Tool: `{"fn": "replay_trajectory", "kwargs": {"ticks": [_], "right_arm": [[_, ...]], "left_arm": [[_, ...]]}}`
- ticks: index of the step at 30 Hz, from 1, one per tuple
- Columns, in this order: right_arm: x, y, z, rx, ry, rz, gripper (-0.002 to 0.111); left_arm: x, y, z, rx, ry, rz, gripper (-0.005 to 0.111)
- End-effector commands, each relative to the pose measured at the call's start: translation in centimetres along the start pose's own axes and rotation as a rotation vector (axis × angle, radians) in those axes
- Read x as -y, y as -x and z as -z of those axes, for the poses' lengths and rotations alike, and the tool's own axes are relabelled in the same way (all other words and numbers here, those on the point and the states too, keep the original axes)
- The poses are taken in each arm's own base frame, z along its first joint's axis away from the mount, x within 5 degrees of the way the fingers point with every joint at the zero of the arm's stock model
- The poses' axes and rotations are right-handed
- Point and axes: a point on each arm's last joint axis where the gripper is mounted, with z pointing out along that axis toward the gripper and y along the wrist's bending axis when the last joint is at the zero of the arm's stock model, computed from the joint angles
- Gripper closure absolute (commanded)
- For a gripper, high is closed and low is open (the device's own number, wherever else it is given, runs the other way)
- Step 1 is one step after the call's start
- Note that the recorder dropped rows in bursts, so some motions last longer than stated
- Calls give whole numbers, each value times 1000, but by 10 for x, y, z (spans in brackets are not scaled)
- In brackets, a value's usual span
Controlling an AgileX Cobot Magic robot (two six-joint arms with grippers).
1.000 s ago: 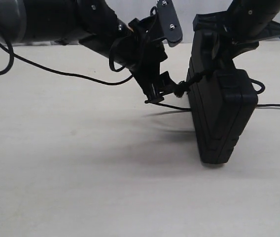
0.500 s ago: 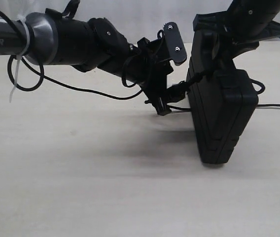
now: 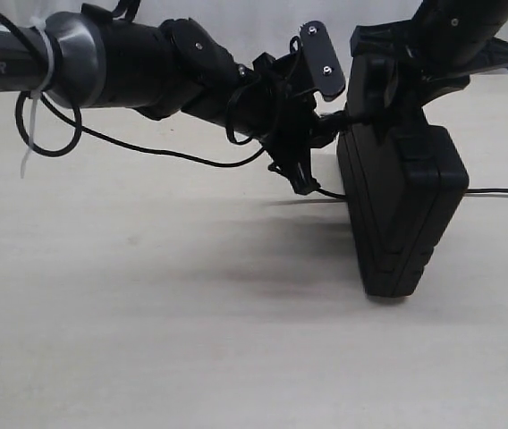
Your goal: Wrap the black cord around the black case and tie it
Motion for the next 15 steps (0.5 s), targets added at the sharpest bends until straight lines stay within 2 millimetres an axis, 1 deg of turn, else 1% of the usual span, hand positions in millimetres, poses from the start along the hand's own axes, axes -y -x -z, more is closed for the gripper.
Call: {"fn": "replay_trajectory", "kwargs": {"ticks": [1, 5, 6, 8, 10, 15], "right_arm": [[-1, 0, 7, 14, 8, 9, 104], [-1, 0, 7, 14, 8, 9, 104], [-1, 0, 7, 14, 8, 9, 104], [-2, 0, 7, 11, 21, 3, 104], [-3, -1, 7, 9, 28, -1, 104], [-3, -1, 7, 8, 31, -2, 104]], "left_arm": [[7, 14, -1, 33, -1, -24, 107], [18, 24, -5, 44, 23, -131, 107], [24, 27, -8, 47, 30, -162, 107], [26, 29, -10, 50, 44, -189, 107], [28, 31, -10, 54, 56, -194, 107], [24, 33, -10, 59, 115, -192, 107]]}}
